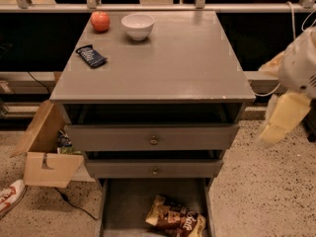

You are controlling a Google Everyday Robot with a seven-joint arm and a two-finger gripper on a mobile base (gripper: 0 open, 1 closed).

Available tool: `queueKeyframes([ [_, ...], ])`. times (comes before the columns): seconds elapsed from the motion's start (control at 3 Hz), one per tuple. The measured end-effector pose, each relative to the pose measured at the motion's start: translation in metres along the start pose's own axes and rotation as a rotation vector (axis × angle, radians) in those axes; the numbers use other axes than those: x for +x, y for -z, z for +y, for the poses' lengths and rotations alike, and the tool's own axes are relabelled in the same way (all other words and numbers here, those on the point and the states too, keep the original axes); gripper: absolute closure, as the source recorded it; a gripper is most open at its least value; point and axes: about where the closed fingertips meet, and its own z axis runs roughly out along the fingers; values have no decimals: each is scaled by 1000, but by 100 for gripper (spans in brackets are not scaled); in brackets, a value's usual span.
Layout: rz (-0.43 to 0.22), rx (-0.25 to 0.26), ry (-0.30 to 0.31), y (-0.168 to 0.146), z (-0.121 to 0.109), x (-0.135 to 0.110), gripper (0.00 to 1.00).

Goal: Pick brown chip bag from bottom drawer and place on counter

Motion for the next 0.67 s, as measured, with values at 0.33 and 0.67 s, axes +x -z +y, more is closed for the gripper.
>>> queueKeyframes([
  [0.33,-107,-102,-89,-67,37,-4,0],
  [0.67,-197,-144,-177,-136,73,-20,0],
])
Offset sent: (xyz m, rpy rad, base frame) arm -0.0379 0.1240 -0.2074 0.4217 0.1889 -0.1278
